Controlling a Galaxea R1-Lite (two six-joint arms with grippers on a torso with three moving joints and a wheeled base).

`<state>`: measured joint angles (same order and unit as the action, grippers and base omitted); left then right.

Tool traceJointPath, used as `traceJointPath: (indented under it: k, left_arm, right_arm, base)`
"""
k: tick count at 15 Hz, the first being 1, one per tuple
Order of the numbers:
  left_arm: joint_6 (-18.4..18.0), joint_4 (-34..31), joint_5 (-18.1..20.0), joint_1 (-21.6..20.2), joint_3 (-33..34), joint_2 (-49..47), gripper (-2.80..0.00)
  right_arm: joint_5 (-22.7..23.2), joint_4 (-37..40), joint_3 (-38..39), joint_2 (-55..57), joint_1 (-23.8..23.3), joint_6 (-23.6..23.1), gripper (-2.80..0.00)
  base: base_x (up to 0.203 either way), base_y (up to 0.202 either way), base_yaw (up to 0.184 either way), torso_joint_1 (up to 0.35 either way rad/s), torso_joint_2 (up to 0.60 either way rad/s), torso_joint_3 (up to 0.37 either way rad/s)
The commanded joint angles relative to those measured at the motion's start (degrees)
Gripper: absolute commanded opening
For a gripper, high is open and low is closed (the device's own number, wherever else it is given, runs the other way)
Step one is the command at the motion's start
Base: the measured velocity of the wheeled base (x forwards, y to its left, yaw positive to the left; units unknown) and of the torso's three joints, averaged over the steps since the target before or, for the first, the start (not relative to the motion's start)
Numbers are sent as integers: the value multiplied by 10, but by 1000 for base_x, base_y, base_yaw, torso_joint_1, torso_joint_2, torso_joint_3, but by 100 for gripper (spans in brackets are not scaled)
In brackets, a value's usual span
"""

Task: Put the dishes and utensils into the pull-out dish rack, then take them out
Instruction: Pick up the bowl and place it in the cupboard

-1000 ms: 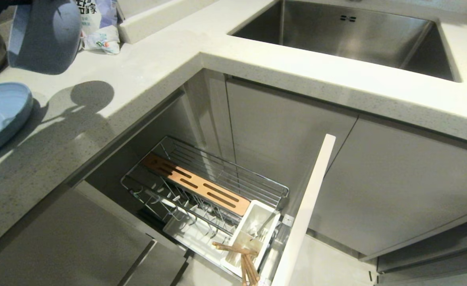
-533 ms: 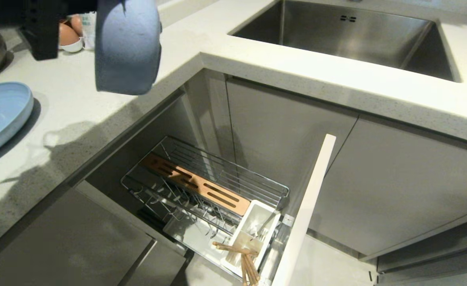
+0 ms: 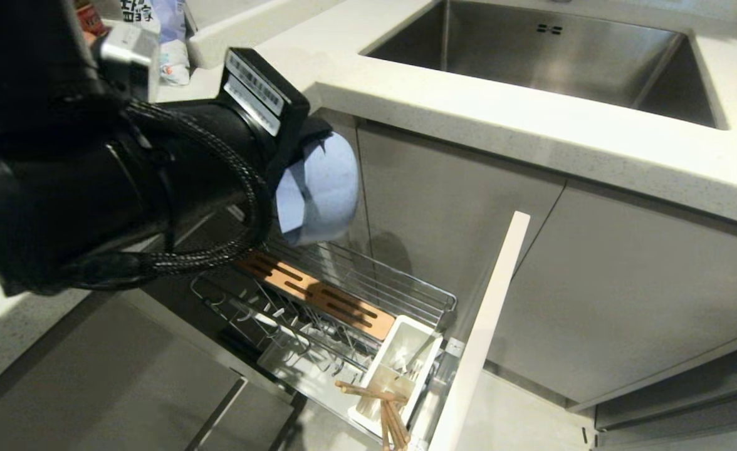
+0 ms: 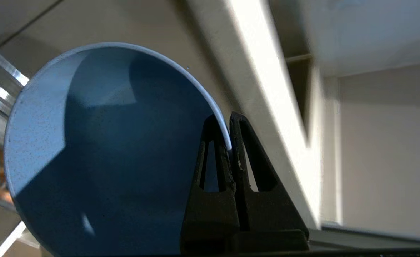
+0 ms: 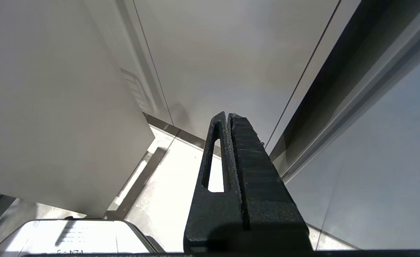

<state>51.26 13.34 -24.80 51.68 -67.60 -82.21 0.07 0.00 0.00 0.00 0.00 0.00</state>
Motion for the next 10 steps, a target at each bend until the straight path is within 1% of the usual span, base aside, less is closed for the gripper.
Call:
traceJointPath:
  k: [1, 3, 5, 6, 7, 8, 9, 10]
  left_arm:
    - [24, 5, -7, -3, 8, -50, -280]
    - [49, 7, -27, -8, 4, -92, -280]
    - [69, 9, -70, -7, -12, -143, -280]
    - [94, 9, -91, -7, -20, -167, -280]
    - [125, 9, -101, -7, -28, -188, -280]
    - [159, 9, -105, -7, -31, -201, -280]
    - [183, 12, -106, -8, -33, -213, -280]
    - [203, 29, -107, -13, -33, -224, -280]
  right_arm:
    - [0, 0, 0, 0, 0, 0, -280]
    - [0, 0, 0, 0, 0, 0, -280]
    - [0, 0, 0, 0, 0, 0, -280]
    - [0, 0, 0, 0, 0, 0, -280]
    - [0, 0, 0, 0, 0, 0, -280]
    - [0, 0, 0, 0, 0, 0, -280]
    - [0, 0, 0, 0, 0, 0, -280]
    - [0, 0, 0, 0, 0, 0, -280]
  base:
    - [0, 0, 0, 0, 0, 0]
    - [0, 0, 0, 0, 0, 0]
    - [0, 0, 0, 0, 0, 0]
    - [0, 0, 0, 0, 0, 0]
    - [0, 0, 0, 0, 0, 0]
    - [0, 0, 0, 0, 0, 0]
    - [0, 0, 0, 0, 0, 0]
    - [0, 0, 0, 0, 0, 0]
